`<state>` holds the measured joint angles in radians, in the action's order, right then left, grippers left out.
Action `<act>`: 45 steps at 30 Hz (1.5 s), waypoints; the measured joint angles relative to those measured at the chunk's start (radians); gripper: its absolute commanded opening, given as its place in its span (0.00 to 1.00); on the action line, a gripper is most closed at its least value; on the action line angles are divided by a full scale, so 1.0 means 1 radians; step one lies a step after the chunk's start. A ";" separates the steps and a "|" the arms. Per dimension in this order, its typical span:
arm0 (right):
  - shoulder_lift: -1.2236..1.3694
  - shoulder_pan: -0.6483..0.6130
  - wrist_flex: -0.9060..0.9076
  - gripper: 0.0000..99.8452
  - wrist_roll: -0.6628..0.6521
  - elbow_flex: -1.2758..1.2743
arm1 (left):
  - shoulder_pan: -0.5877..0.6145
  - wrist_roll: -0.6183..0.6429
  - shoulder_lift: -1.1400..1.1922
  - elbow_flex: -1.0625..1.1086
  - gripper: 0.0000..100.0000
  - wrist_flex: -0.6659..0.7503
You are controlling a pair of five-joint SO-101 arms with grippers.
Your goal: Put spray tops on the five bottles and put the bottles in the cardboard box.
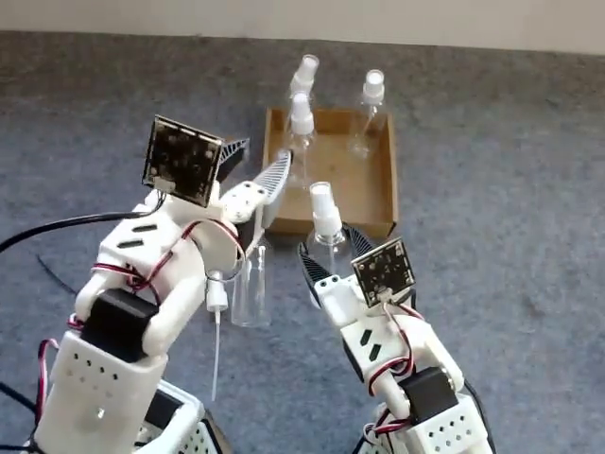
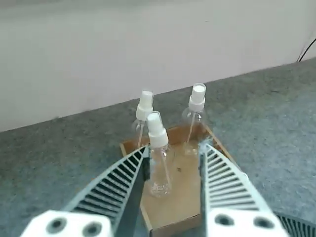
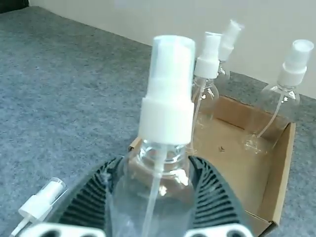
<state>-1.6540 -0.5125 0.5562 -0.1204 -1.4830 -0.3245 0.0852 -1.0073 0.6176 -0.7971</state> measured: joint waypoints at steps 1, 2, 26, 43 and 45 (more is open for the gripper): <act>0.000 0.000 0.017 0.00 0.000 0.000 | -0.003 -0.011 0.003 0.008 0.14 0.000; 0.000 0.000 0.038 0.00 0.000 0.000 | -0.006 -0.029 0.012 0.021 0.14 0.000; 0.002 0.000 0.092 0.00 0.000 0.000 | -0.193 -0.087 0.137 0.046 0.14 -0.041; -0.095 0.224 0.012 0.00 0.002 0.041 | -0.041 -0.196 -0.043 -0.023 0.15 -0.201; -0.032 0.227 -0.015 0.00 0.002 0.094 | -0.014 -0.196 -0.078 -0.023 0.15 -0.238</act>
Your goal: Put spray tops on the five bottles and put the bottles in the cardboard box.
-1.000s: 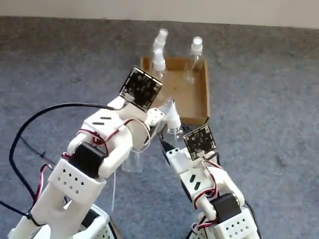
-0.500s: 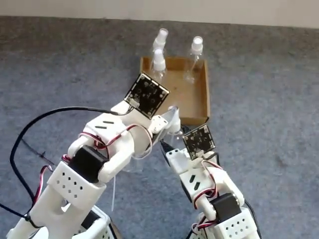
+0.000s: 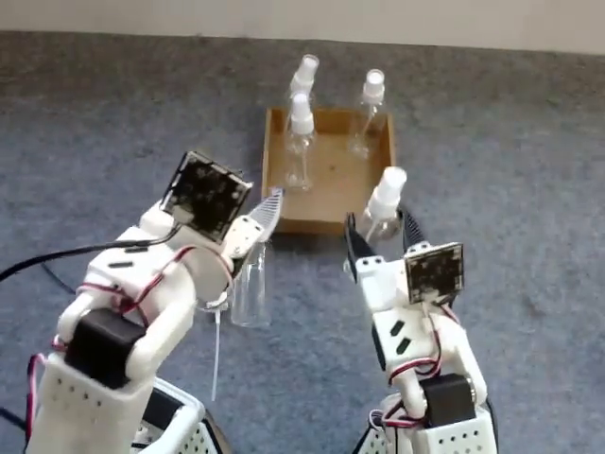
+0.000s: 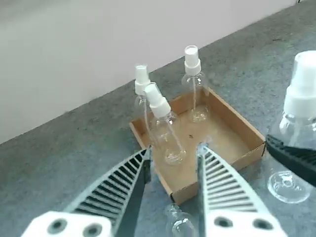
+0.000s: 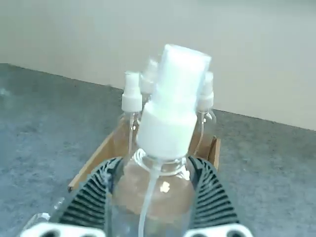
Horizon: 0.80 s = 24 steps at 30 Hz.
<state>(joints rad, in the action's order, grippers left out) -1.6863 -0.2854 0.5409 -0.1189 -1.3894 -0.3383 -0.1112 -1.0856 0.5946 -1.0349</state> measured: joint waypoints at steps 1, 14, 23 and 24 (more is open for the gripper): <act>0.043 -0.002 -0.012 0.00 0.000 0.029 | 0.012 0.000 -0.011 0.002 0.15 -0.011; 0.853 -0.031 -0.081 0.00 0.149 0.583 | 0.080 0.000 -0.025 0.382 0.24 0.092; 1.019 -0.218 0.092 0.00 0.160 0.755 | 0.043 0.000 -0.025 0.434 0.24 0.175; 1.020 -0.230 0.112 0.00 0.160 0.770 | 0.044 0.000 -0.025 0.450 0.24 0.190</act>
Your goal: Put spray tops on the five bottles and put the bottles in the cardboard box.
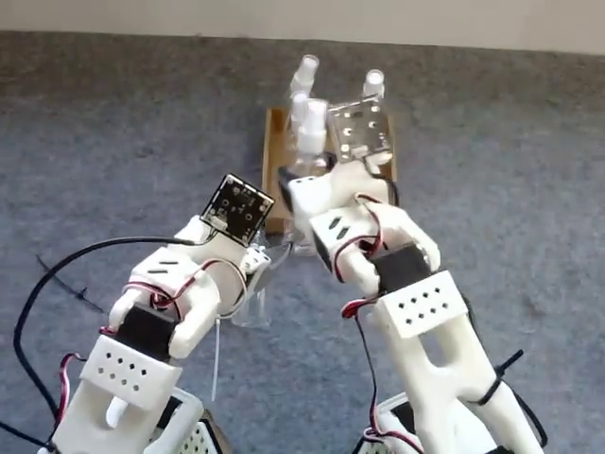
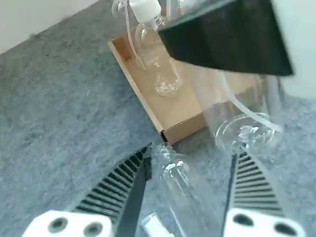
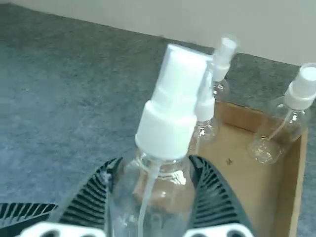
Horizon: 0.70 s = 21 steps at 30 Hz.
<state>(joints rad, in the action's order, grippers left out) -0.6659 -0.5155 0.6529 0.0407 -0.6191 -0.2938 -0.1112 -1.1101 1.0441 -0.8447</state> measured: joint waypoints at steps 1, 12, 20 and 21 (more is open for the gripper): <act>0.000 -0.011 0.018 0.00 0.000 0.009 | 0.003 0.000 0.000 0.009 0.24 0.011; 0.000 -0.038 0.091 0.00 0.000 0.021 | 0.014 0.000 -0.015 0.015 0.24 0.017; 0.000 -0.041 0.147 0.00 0.000 0.020 | 0.071 0.000 -0.018 0.018 0.24 0.035; 0.000 -0.044 0.149 0.00 0.000 0.020 | 0.083 0.000 -0.018 0.018 0.24 0.044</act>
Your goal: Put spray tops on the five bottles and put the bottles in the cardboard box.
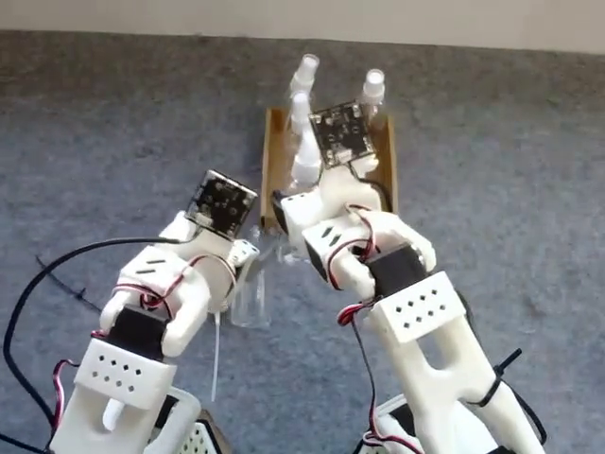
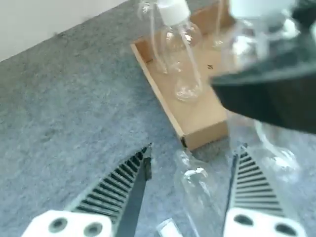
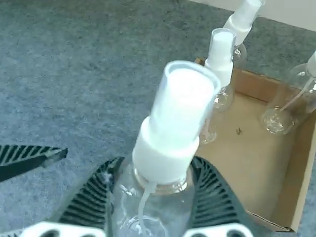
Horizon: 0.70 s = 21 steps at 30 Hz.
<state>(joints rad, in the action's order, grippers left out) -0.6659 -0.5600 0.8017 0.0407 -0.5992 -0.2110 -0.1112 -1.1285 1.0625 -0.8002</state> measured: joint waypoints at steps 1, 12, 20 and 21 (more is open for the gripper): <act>0.000 0.000 0.000 0.00 0.000 0.000 | 0.014 0.000 0.000 0.000 0.24 0.005; 0.006 0.247 -0.215 0.00 -0.086 0.123 | 0.015 0.000 -0.006 0.054 0.20 0.015; 0.006 0.278 -0.514 0.00 -0.164 -0.081 | 0.084 0.000 -0.006 0.101 0.19 0.095; 0.006 0.284 -0.546 0.00 -0.169 -0.115 | 0.104 0.000 -0.006 0.109 0.19 0.121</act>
<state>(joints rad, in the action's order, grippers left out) -0.6598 -0.2762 0.2555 -0.1281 -0.7142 -0.1066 -0.1112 -1.1347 1.1715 -0.6790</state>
